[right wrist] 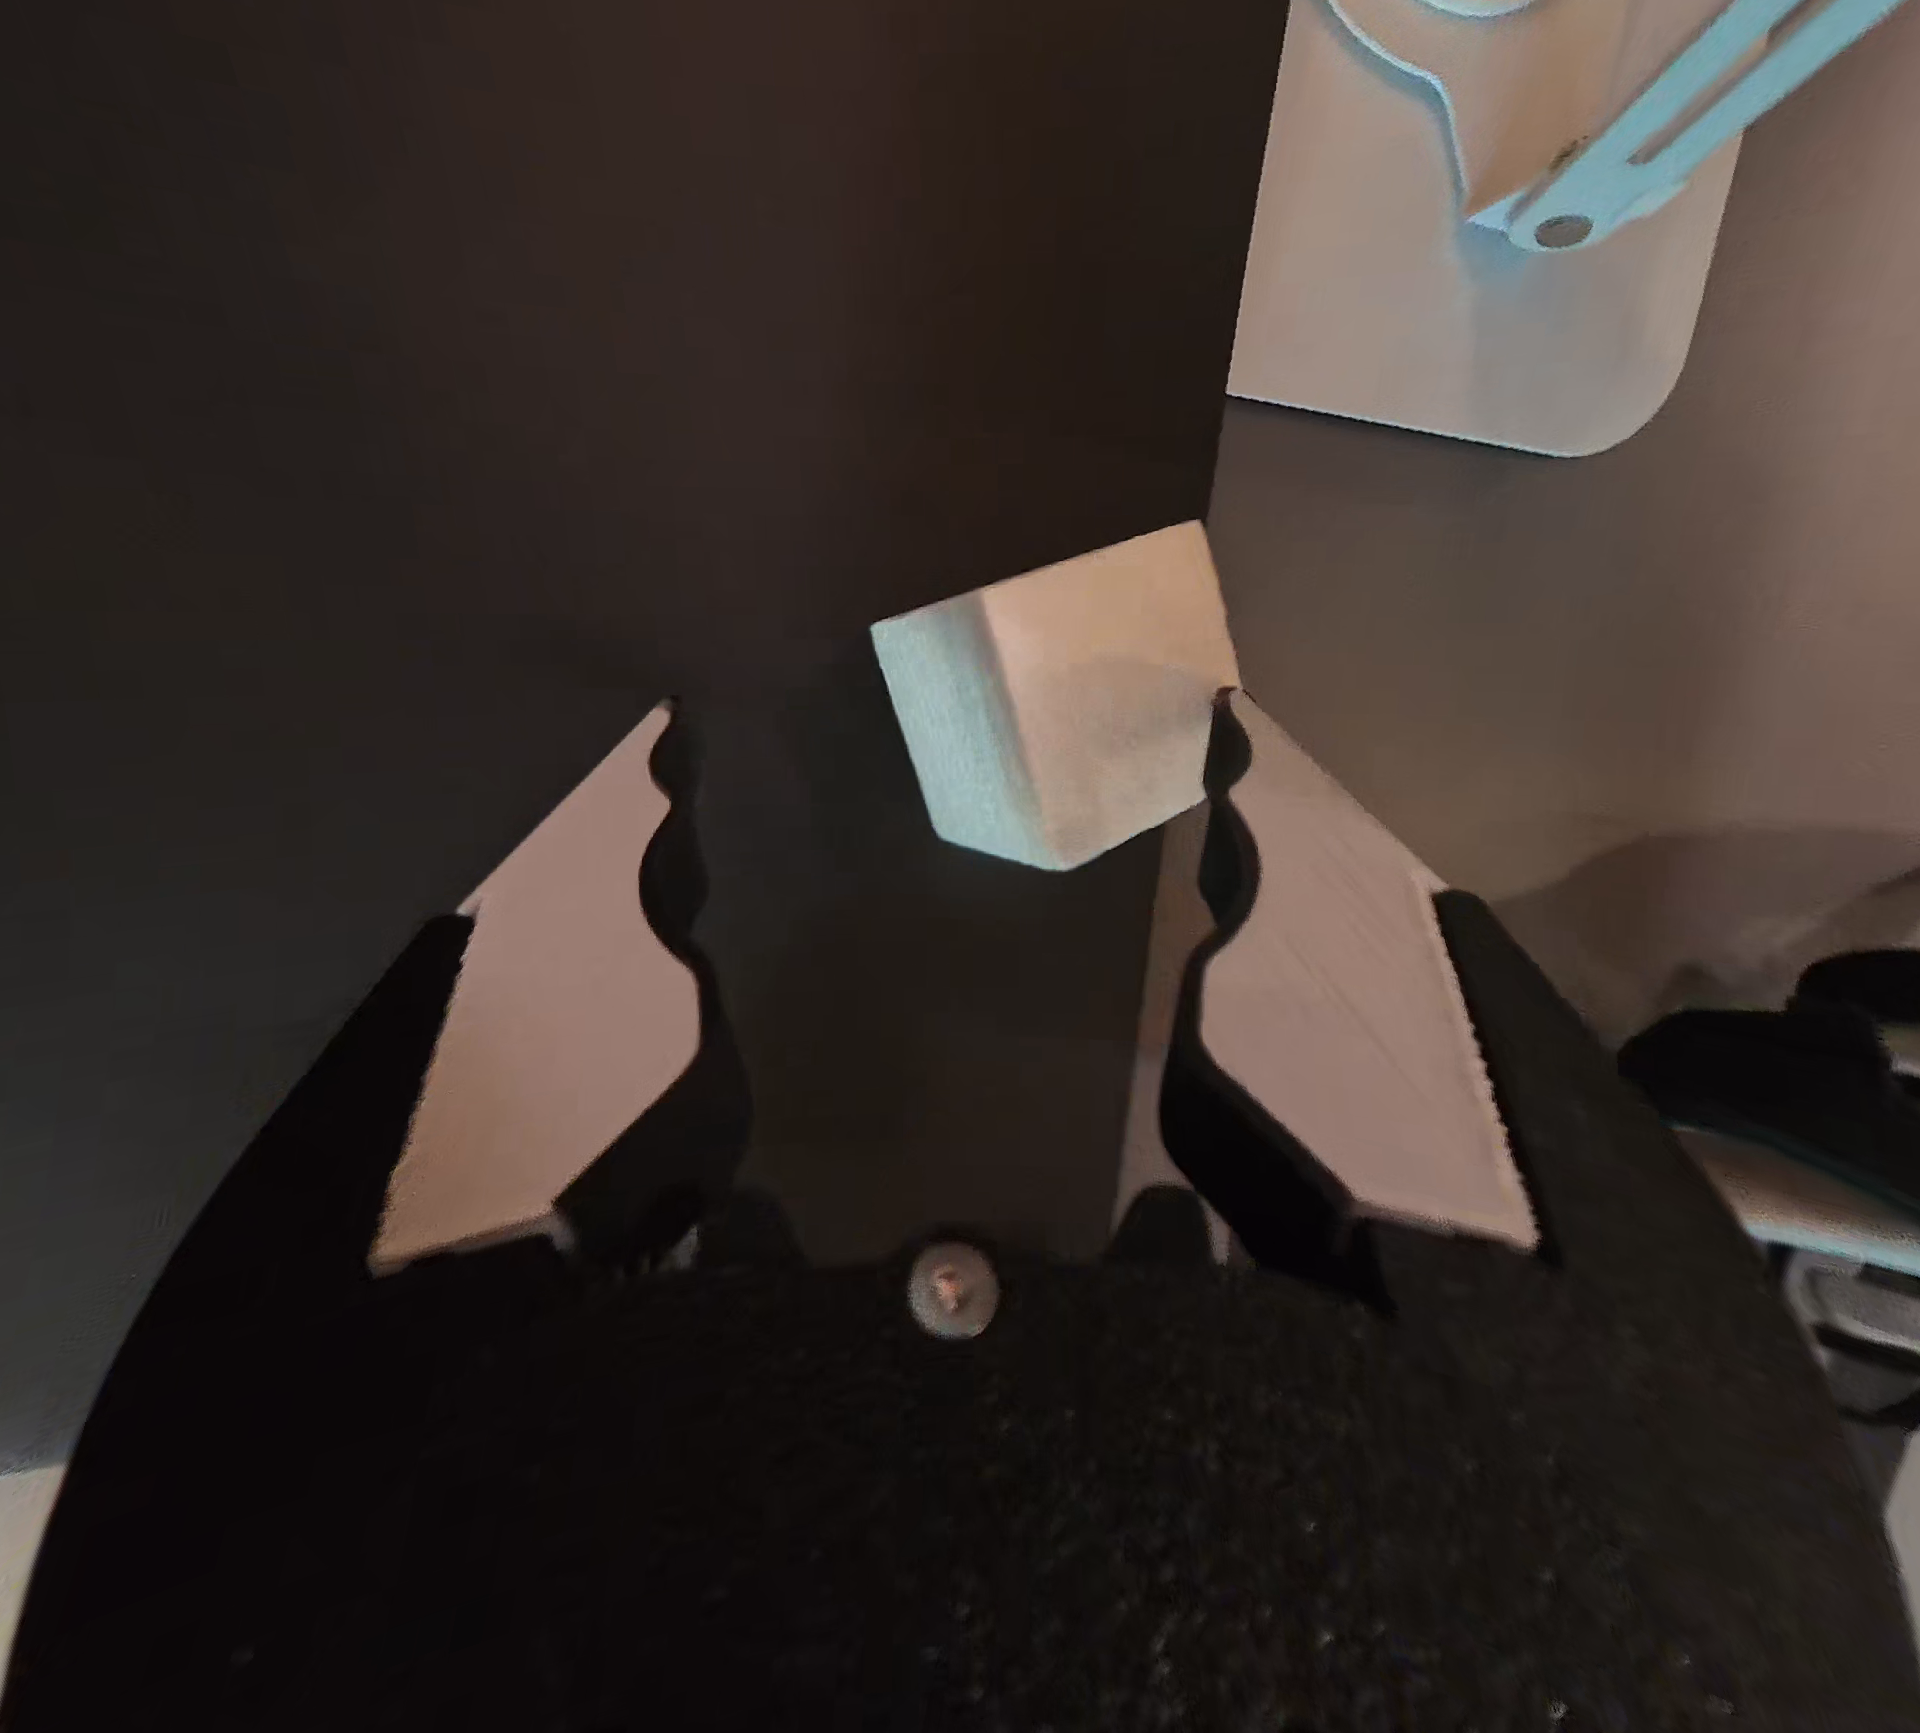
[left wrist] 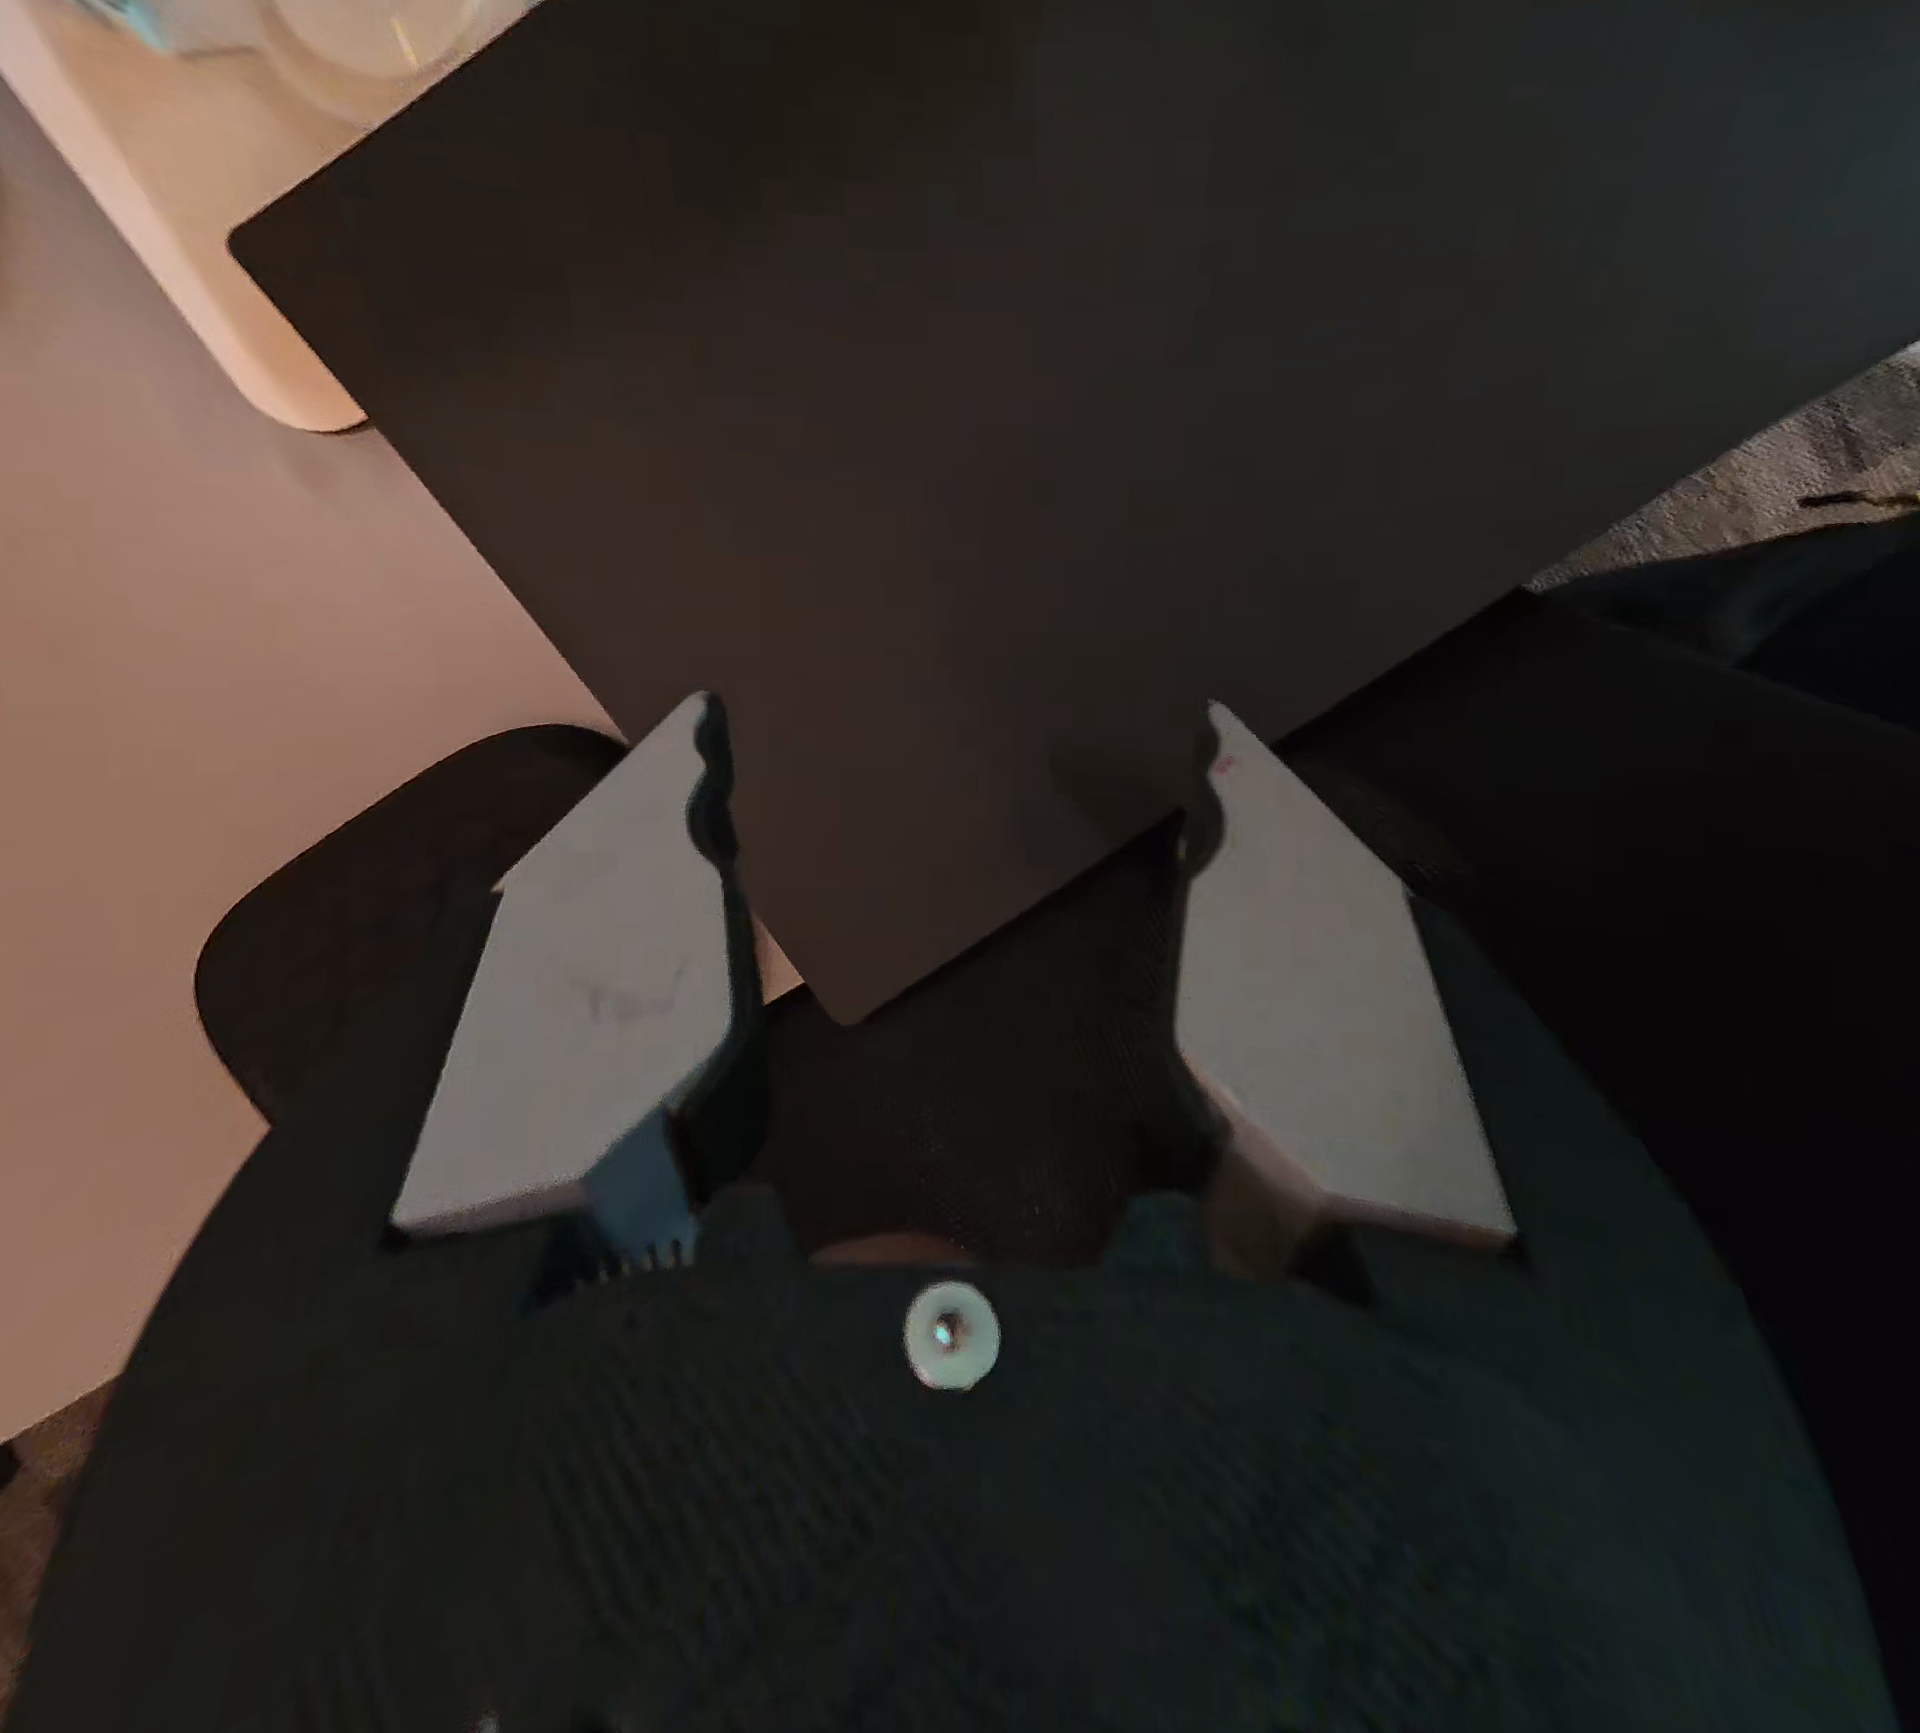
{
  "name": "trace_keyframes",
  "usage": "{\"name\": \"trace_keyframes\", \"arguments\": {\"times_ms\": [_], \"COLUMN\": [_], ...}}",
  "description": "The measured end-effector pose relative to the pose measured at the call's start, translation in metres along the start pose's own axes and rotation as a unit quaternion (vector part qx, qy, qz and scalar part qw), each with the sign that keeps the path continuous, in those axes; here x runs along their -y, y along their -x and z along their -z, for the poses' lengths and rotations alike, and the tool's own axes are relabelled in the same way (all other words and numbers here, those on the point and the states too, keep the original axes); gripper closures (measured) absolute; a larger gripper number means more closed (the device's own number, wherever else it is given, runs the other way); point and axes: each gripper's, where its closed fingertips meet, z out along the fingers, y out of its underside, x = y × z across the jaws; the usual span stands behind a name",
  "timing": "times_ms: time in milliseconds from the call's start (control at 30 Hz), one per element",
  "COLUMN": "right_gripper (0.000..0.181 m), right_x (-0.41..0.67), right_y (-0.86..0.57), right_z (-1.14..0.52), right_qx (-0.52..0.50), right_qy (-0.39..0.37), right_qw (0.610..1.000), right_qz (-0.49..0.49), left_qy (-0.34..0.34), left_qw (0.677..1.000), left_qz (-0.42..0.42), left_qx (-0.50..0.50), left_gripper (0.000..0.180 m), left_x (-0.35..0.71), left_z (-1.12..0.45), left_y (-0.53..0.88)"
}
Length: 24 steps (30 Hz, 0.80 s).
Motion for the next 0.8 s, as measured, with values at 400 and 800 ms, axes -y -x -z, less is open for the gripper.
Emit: {"name": "trace_keyframes", "arguments": {"times_ms": [400, 800], "right_gripper": [0.091, 0.124], "right_x": [0.001, 0.032], "right_y": [-0.014, -0.012], "right_z": [-0.003, 0.058], "right_qx": [0.076, 0.03], "right_qy": [-0.015, -0.054], "right_qw": [0.997, 0.997], "right_qz": [0.02, -0.042], "left_qy": [0.008, -0.038], "left_qw": [0.999, 0.997], "left_qz": [0.028, -0.058], "left_qx": [-0.013, -0.039], "left_gripper": [0.094, 0.098], "left_x": [0.011, 0.046], "left_z": [-0.005, -0.006], "left_y": [-0.006, 0.01]}}
